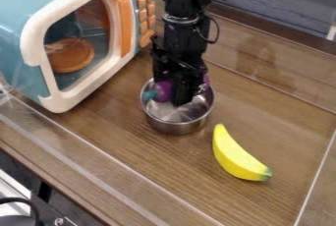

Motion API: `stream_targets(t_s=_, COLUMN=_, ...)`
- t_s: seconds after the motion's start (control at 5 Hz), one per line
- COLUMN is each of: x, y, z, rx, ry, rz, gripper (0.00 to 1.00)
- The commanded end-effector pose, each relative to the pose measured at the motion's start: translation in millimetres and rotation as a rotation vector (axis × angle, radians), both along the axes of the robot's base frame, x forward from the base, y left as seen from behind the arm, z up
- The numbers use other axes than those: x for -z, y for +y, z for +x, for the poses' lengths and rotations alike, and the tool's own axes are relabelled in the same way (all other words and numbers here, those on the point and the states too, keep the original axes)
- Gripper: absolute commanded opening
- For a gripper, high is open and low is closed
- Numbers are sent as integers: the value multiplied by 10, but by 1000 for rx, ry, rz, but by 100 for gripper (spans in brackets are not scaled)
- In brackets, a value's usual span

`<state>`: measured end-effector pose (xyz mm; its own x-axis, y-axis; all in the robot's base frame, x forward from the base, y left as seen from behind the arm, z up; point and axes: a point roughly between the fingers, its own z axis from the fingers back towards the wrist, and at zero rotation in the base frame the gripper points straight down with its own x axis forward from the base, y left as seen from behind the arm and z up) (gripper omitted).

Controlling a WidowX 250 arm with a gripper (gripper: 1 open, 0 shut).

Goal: Remove the eggplant from inside the silver pot and put it on the table

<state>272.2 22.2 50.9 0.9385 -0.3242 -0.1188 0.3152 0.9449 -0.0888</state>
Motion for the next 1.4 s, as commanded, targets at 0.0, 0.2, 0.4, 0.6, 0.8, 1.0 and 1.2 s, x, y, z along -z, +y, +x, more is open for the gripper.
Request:
stream_targets(t_s=0.0, x=-277, y=36, z=133, rx=-22, ry=-97, rz=6, gripper=0)
stream_targets(t_s=0.2, x=-342, y=8, z=153, rx=-36, ry=-100, rz=5, gripper=0)
stream_targets(t_s=0.4, x=-406, y=-29, z=177, rx=-49, ry=-106, rz=4, gripper=0)
stream_targets(t_s=0.6, x=-434, y=-60, z=197, rx=-60, ry=-107, rz=3, gripper=0)
stream_targets(t_s=0.8, x=-454, y=-72, z=210, rx=-74, ry=-108, rz=2, gripper=0)
stream_targets(t_s=1.0, x=-473, y=-80, z=223, rx=-86, ry=-108, rz=1, gripper=0)
stream_targets(t_s=1.2, x=-492, y=-85, z=235, rx=-98, ry=-109, rz=-1, gripper=0)
